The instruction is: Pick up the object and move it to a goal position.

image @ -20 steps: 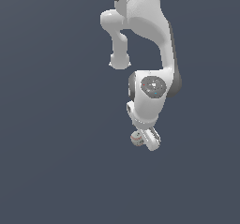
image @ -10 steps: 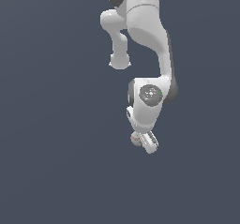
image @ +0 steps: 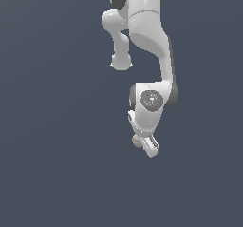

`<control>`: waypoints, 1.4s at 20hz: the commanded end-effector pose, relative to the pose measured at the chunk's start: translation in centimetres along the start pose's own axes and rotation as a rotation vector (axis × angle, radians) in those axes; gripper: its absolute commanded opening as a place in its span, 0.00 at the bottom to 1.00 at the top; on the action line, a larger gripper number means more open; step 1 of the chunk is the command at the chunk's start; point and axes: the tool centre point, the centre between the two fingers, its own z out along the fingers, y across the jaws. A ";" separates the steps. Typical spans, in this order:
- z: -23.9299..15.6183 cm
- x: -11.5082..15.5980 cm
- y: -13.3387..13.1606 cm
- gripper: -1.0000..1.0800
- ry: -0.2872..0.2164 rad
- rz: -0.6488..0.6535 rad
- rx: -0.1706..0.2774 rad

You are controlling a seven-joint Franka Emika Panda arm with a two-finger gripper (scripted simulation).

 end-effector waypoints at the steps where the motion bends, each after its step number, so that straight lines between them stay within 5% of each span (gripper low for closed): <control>1: 0.0 0.0 0.0 0.00 0.000 0.000 0.001; 28: -3.8 -3.3 2.7 0.00 0.000 0.000 0.001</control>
